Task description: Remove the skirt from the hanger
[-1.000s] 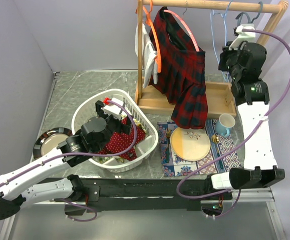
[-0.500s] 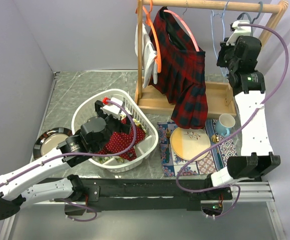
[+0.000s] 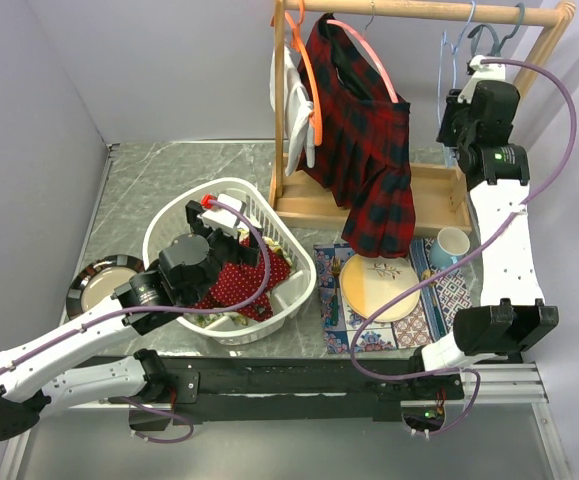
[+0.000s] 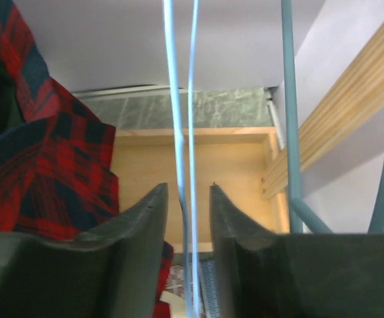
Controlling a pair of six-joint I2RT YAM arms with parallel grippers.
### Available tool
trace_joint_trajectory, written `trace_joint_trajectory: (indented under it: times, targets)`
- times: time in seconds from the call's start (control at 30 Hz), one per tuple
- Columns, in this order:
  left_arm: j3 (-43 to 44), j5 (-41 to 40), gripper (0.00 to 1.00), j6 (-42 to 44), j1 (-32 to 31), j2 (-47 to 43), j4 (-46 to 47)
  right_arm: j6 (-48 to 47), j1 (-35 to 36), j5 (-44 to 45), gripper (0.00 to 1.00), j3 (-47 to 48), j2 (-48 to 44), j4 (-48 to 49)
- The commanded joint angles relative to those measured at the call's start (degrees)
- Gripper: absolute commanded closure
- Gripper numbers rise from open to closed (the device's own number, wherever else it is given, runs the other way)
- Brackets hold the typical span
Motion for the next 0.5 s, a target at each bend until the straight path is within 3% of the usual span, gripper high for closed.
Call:
trace_joint_trajectory:
  times: [0.0, 0.27, 0.47]
  targets:
    - [-0.26, -1.42, 0.01, 0.17, -0.22, -0.75, 2.59, 1.37, -0.53, 1.88, 0.52, 1.55, -5.02, 0.11]
    - [-0.09, -3.0, 0.01, 1.4, -0.22, -1.45, 2.41, 5.67, -0.53, -5.14, 0.33, -0.73, -14.43, -0.95]
    - [-0.7, -1.86, 0.01, 1.32, -0.13, -2.77, 3.21, 9.27, -0.35, -12.08, 0.31, -0.73, -19.18, 1.42]
